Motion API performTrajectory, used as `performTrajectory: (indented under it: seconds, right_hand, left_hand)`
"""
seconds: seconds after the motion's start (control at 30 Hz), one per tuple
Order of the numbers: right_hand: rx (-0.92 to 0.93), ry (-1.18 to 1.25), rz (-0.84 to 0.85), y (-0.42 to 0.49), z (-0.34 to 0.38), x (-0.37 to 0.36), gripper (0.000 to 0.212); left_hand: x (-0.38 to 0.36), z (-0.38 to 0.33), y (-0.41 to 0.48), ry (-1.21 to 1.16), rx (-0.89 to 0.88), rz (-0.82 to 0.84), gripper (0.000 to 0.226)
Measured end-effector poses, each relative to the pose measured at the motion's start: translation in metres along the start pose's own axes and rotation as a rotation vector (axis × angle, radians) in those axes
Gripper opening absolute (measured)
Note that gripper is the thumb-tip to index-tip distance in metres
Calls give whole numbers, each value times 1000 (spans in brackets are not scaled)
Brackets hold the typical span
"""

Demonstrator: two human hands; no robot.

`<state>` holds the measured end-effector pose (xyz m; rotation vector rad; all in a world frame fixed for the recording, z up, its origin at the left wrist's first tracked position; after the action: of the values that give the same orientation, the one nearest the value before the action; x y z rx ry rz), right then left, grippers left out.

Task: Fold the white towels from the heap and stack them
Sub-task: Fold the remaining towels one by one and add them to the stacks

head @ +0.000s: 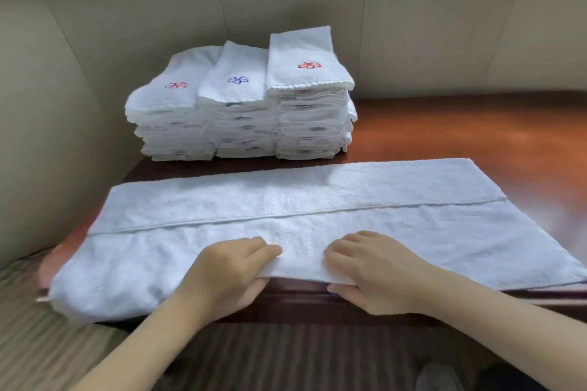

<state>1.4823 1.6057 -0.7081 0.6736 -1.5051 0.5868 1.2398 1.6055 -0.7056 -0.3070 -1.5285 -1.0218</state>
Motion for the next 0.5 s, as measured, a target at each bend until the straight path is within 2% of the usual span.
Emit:
performTrajectory:
  seconds: [0.1, 0.27, 0.33, 0.5]
  right_hand:
    - [-147, 46, -40, 13, -16, 11, 30]
    - [-439, -9, -74, 40, -62, 26, 18]
    - [-514, -33, -118, 53, -75, 26, 12]
    - [-652, -32, -171, 86, -98, 13, 14]
  left_hand:
    - [12, 23, 1, -42, 205, 47, 19]
    - [21, 83, -6, -9, 711, 128, 27]
    - [26, 102, -7, 14, 853, 124, 25]
    - [31, 141, -25, 52, 1184, 52, 26]
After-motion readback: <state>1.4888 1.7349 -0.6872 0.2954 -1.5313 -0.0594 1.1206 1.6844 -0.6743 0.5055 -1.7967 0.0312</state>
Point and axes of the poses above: each hand's wrist, its own y-axis towards the middle knuckle, its own x-axis out of the back of the hand, z = x × y, the point moved 1 cm from there along y, towards the middle knuckle, and after that the axes turned 1 degree about -x, right-handed, at the moved point
